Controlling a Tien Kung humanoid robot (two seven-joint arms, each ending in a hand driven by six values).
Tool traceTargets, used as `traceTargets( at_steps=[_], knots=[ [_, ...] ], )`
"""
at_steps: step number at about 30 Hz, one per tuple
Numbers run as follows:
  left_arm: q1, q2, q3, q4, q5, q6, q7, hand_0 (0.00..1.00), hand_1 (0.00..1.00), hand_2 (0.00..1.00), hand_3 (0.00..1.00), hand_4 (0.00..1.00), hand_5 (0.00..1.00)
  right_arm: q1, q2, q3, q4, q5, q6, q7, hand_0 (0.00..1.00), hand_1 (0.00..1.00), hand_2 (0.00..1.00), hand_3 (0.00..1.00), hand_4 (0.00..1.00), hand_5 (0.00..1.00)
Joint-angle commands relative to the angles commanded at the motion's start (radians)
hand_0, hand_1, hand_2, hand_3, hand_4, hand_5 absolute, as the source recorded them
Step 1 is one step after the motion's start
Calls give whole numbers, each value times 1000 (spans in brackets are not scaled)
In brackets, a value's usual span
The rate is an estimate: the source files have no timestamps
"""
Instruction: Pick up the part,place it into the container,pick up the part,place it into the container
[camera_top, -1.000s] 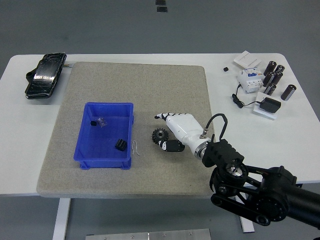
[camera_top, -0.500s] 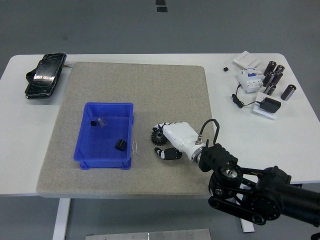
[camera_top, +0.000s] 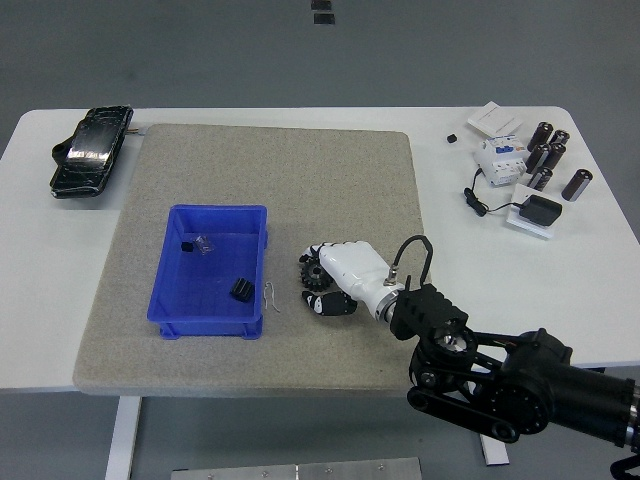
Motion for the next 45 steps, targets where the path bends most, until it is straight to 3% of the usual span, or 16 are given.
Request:
traceTargets(
  at_steps=[4, 5, 10, 11, 16, 17, 27, 33, 40, 41, 45],
  knots=[
    [0, 0, 0, 0, 0, 1, 0, 774, 759, 771, 716, 736, 392, 2, 2, -4, -7, 4, -7, 5, 522, 612, 662, 695, 565, 295],
    [0, 0, 0, 0, -1, 1, 0, 773, 760, 771, 718, 738, 399, 2, 2, -6, -9, 5, -8, 5, 494, 570, 564, 654, 416, 234],
    [-1, 1, 2, 0, -3, 1, 0, 773, 760, 771, 718, 738, 399, 2, 2, -9, -14, 6, -9, 7, 494, 570, 564, 654, 416, 234],
    [-1, 1, 2, 1, -3, 1, 0, 773, 760, 771, 720, 740, 401, 2, 2, -10, -15, 6, -10, 7, 484, 539, 483, 593, 469, 135],
    [-1, 1, 4, 1, -6, 2, 0, 773, 760, 771, 720, 740, 401, 0, -2, -14, -16, 1, -13, 8, 484, 539, 483, 593, 469, 135],
    [-1, 1, 4, 1, -6, 2, 0, 773, 760, 771, 723, 742, 409, 0, -3, -14, -15, 0, -14, 8, 481, 531, 429, 486, 523, 68],
    [-1, -1, 3, 1, -7, 4, 0, 772, 760, 771, 725, 744, 413, 25, 0, 16, 41, -26, -54, 12, 449, 515, 404, 461, 487, 58],
    [0, -1, -2, 0, -1, 3, 0, 772, 759, 771, 726, 745, 416, 76, 38, 27, 99, -35, -71, 11, 425, 508, 403, 460, 461, 32],
    [-2, -2, -3, -1, 2, 2, 0, 772, 760, 771, 729, 747, 418, 139, 103, -38, 126, -26, -92, 22, 434, 507, 410, 460, 462, 23],
    [-3, -2, -3, -1, 3, 2, 0, 772, 761, 771, 732, 748, 421, 145, 112, -48, 124, -23, -91, 25, 502, 577, 548, 548, 521, 2],
    [-3, -2, -4, -1, 5, 2, 0, 772, 761, 771, 732, 748, 421, 155, 142, -82, 103, -23, -78, 28, 502, 577, 548, 548, 521, 2]
  ],
)
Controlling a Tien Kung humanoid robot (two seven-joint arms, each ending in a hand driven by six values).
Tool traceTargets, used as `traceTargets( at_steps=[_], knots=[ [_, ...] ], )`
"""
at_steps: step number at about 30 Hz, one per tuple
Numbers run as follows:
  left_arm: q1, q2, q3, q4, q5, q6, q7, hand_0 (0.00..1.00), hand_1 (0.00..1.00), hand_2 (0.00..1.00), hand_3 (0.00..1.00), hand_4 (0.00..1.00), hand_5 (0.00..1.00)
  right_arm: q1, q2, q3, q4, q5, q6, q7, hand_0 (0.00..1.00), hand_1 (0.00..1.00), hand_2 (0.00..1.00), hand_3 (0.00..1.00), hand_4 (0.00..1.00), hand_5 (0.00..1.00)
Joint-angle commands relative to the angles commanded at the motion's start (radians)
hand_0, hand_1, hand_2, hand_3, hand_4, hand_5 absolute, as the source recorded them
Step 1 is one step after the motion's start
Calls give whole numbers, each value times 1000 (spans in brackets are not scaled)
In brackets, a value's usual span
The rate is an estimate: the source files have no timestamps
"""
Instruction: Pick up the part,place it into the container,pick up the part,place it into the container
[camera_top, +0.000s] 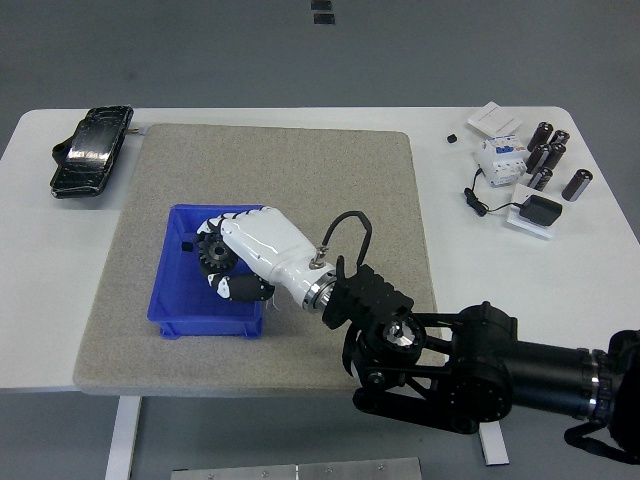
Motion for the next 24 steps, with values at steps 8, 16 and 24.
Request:
traceTargets(
  at_steps=[8, 16, 24],
  knots=[
    [-2, -1, 0, 0, 0, -1, 0, 773, 759, 771, 734, 749, 424, -3, 23, -44, -27, -10, 1, -3, 825, 853, 853, 776, 551, 251],
    [-5, -2, 2, 1, 0, -4, 0, 772, 760, 769, 734, 751, 425, -9, 26, -50, -31, -18, 16, -12, 830, 860, 854, 791, 604, 272],
    [-2, -2, 1, 1, -1, -4, 0, 772, 760, 770, 732, 752, 425, -65, -7, 62, 1, 64, -39, 30, 829, 856, 849, 791, 610, 261]
  ],
)
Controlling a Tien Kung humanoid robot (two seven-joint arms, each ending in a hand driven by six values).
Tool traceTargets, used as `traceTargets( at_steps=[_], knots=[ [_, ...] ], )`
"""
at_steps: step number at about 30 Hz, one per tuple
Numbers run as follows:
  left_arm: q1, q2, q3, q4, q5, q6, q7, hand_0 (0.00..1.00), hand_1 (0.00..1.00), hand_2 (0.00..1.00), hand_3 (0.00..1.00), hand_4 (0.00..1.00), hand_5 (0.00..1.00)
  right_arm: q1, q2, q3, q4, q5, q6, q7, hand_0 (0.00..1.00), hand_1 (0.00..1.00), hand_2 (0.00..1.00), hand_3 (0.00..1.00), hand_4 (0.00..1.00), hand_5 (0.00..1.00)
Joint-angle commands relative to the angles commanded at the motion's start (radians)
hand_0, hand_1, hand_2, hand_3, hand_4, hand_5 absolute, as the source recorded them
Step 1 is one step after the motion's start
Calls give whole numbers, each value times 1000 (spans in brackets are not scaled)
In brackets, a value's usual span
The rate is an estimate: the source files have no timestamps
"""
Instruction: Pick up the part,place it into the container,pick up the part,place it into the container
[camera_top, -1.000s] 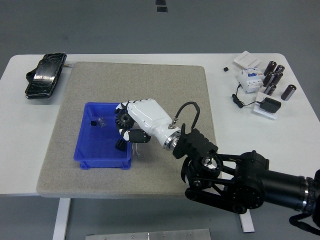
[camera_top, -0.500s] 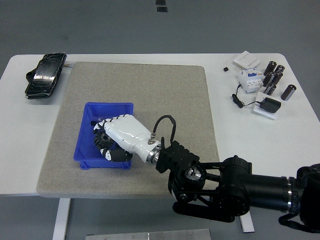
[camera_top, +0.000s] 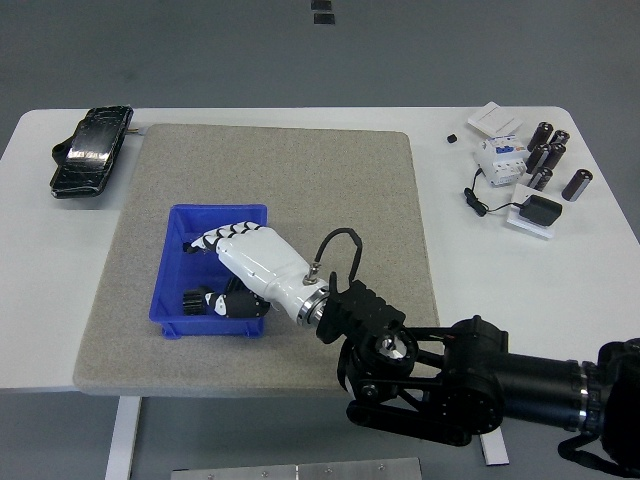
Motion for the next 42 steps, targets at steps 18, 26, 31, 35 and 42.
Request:
traceTargets(
  at_steps=[18, 26, 31, 35, 42],
  knots=[
    [12, -1, 16, 2, -29, 5, 0, 773, 760, 768, 728, 749, 421, -307, -220, 496, -39, 601, -38, 463, 746, 754, 742, 693, 673, 324],
    [10, 5, 25, 3, -43, 8, 0, 773, 760, 768, 731, 748, 414, -451, -256, 668, 3, 908, 93, 671, 749, 740, 726, 694, 742, 431],
    [2, 15, 27, 3, -42, 6, 0, 773, 760, 768, 731, 748, 414, -487, -262, 747, 1, 1083, 125, 729, 749, 740, 726, 694, 742, 431],
    [2, 23, 25, 4, -38, 4, 0, 773, 760, 768, 734, 749, 412, -500, -265, 796, 2, 1184, 128, 731, 746, 735, 727, 701, 796, 518],
    [12, 17, 29, 4, -49, 7, 0, 773, 760, 768, 734, 747, 409, -528, -261, 868, 13, 1256, 128, 729, 746, 734, 728, 699, 782, 506]
  ],
)
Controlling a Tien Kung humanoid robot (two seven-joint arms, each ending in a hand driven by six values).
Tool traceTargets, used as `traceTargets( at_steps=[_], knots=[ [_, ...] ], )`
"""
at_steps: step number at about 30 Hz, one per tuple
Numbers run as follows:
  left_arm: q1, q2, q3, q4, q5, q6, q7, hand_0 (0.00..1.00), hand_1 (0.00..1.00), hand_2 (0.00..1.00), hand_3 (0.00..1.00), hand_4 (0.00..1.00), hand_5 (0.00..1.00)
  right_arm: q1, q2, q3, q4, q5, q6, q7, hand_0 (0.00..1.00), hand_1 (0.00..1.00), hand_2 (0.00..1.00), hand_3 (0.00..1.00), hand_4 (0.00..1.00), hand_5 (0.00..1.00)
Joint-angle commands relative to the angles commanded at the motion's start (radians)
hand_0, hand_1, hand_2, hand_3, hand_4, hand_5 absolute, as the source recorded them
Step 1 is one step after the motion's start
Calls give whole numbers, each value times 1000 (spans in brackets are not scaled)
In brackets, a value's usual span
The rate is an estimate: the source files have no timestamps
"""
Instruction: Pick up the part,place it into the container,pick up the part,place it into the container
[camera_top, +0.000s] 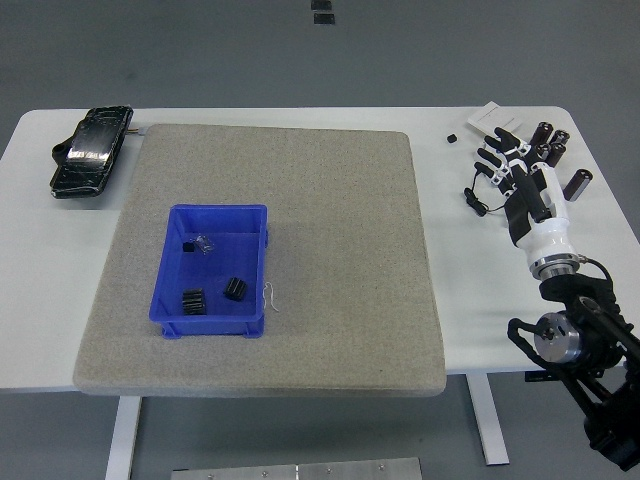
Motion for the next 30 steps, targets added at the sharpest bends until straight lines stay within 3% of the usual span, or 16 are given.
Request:
traceTargets(
  at_steps=[30],
  knots=[
    [-4, -6, -8, -3, 2, 4, 0, 774, 761, 769, 744, 749, 405, -7, 0, 29, 31, -45, -6, -17, 756, 725, 729, 693, 767, 509]
  ],
)
